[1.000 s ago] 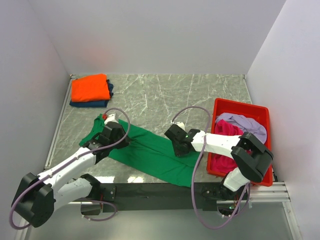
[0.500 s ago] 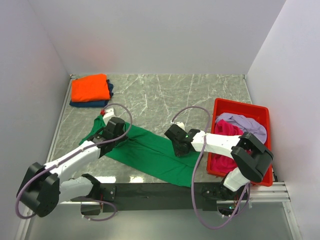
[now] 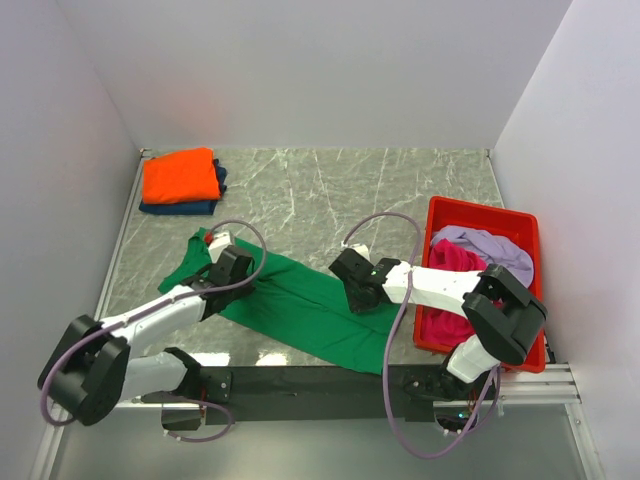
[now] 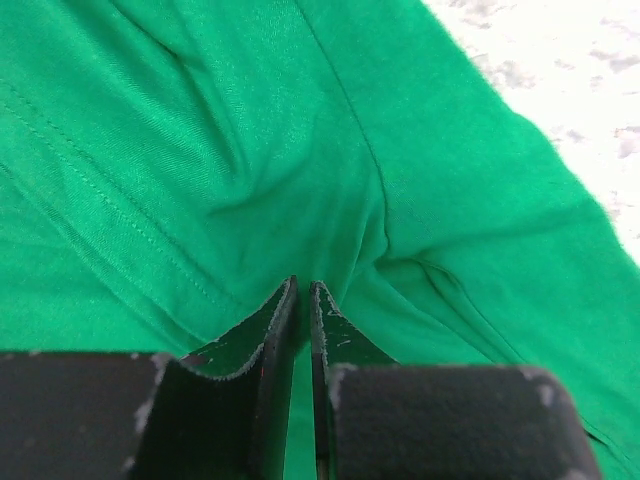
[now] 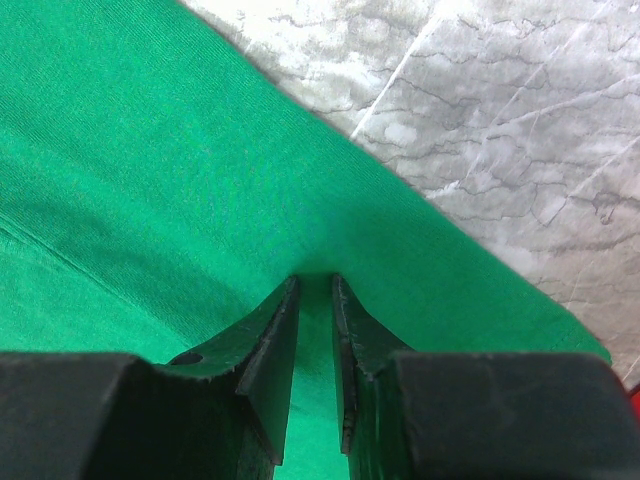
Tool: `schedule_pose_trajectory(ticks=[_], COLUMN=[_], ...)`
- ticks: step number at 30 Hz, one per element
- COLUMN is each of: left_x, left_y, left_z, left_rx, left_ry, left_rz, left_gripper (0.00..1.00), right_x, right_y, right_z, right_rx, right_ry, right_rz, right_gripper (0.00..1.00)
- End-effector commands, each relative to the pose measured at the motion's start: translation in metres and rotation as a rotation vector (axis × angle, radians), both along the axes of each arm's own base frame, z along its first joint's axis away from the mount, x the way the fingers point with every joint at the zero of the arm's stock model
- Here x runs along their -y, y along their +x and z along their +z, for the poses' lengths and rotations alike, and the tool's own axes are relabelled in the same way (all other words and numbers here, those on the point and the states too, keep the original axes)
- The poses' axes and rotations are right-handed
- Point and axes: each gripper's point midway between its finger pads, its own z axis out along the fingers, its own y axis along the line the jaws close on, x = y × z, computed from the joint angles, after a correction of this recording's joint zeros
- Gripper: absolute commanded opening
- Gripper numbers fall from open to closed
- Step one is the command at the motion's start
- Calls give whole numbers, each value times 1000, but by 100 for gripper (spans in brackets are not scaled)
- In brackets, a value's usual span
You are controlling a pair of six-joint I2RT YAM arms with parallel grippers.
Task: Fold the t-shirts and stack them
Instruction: Fold the tshirt
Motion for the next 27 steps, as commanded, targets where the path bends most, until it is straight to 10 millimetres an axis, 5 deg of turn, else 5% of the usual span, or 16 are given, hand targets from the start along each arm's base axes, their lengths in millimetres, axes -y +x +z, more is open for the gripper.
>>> schedule_pose_trajectory(ticks=[1,27], left_x=[1,11], left_y=[-3,-27], left_z=[11,-6], left_rx=[33,-48], left_ry=[-38,-98], left_rz=[13,-57], left_gripper=[16,15], right_x=[-3,1], right_y=[1,-3], right_z=[0,-4], right_rx=[11,3], right_ry=[9,-3], right_rz=[8,-2], right_gripper=[27,27])
